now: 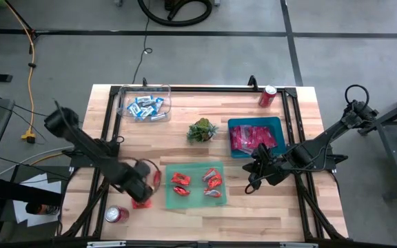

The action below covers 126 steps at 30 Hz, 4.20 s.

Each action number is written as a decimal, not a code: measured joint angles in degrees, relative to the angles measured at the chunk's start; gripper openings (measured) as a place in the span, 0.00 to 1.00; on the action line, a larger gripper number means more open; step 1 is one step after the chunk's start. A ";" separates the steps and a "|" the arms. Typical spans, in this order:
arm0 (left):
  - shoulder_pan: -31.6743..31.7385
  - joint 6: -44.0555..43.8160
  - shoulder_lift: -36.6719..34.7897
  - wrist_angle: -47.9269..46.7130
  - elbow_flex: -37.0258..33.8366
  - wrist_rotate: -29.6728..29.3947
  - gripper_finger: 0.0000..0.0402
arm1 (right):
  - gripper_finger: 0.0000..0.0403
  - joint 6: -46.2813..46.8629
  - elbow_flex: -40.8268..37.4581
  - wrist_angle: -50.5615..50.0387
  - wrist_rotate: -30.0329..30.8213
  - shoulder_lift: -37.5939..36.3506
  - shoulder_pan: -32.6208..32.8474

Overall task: Sort candy
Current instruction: Put the orange candy into the green transparent bin

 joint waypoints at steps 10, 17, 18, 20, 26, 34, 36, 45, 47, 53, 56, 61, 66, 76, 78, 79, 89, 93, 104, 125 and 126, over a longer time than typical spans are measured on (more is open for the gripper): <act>2.12 5.48 -22.21 4.52 3.78 -32.97 0.00 | 0.00 -0.02 0.00 0.00 0.00 0.00 0.00; 5.76 29.90 -25.76 25.24 3.88 -39.65 0.00 | 0.00 -0.01 0.00 0.02 0.00 0.00 0.00; 6.30 30.84 -25.74 25.92 3.88 -39.17 0.00 | 0.00 0.00 0.00 0.02 0.00 0.00 0.01; 7.26 31.16 -25.18 26.12 3.88 -38.72 0.00 | 0.00 -0.02 0.00 0.02 0.00 0.00 0.00; 12.66 36.08 -20.55 34.78 3.83 -29.19 0.00 | 0.00 -0.02 0.00 0.04 0.02 0.00 0.00; 21.24 48.58 -4.57 34.36 14.94 -11.44 0.00 | 0.00 -0.03 0.00 0.04 0.01 -0.11 0.01; 21.59 51.63 0.42 29.94 19.46 -10.23 0.00 | 0.00 -0.89 -0.02 0.00 0.00 -0.35 0.01; 19.58 56.80 19.28 20.39 32.30 -8.31 0.00 | 0.00 -2.99 -0.02 -2.87 2.08 -4.27 0.00; 19.18 55.74 22.39 20.15 33.86 -7.44 0.00 | 0.00 -2.88 -0.02 -4.15 2.77 -5.03 0.00; 19.98 51.10 29.89 19.29 35.61 -1.35 0.00 | 0.00 -2.02 -0.02 -5.77 2.78 -5.73 -0.37; 20.35 49.77 31.77 16.82 35.61 -1.03 0.00 | 0.00 -2.09 -0.02 -5.79 2.78 -5.73 -0.39; 20.43 49.03 33.49 13.23 35.61 -1.03 0.00 | 0.00 -2.16 -0.02 -6.06 2.80 -5.73 -0.37; 20.64 49.97 33.78 14.94 34.67 -1.27 0.00 | 0.00 -2.58 -0.02 -6.39 3.08 -5.70 -0.37; 21.20 50.35 33.78 14.48 34.39 -0.78 0.11 | 0.00 -2.60 -0.02 -6.45 4.22 -5.70 -0.37; 21.18 50.35 33.78 14.38 34.39 0.00 0.16 | 0.00 -2.60 -0.02 -6.45 4.21 -5.70 -0.39; 21.18 50.31 33.78 14.40 34.39 0.03 0.19 | 0.00 -2.60 -0.02 -6.45 4.20 -5.70 -0.37; 22.79 51.69 29.48 9.19 35.16 2.76 0.48 | 0.00 -2.60 -0.02 -6.43 4.17 -5.70 -0.38; 24.82 50.56 23.22 4.31 35.12 0.27 0.53 | 0.00 -2.44 -0.02 -6.43 4.15 -5.69 -0.39; 21.96 34.57 1.21 -0.79 25.58 -19.53 0.54 | 0.00 -1.99 -0.02 -6.45 4.04 -5.68 -0.37; -4.57 30.32 -0.10 20.04 -2.30 -3.42 0.54 | 0.00 -2.60 -0.02 -6.94 4.93 -5.68 -0.37; -4.19 30.85 -0.15 20.19 -3.05 -3.42 0.54 | 0.00 -2.60 -0.02 -7.01 4.94 -5.68 -0.37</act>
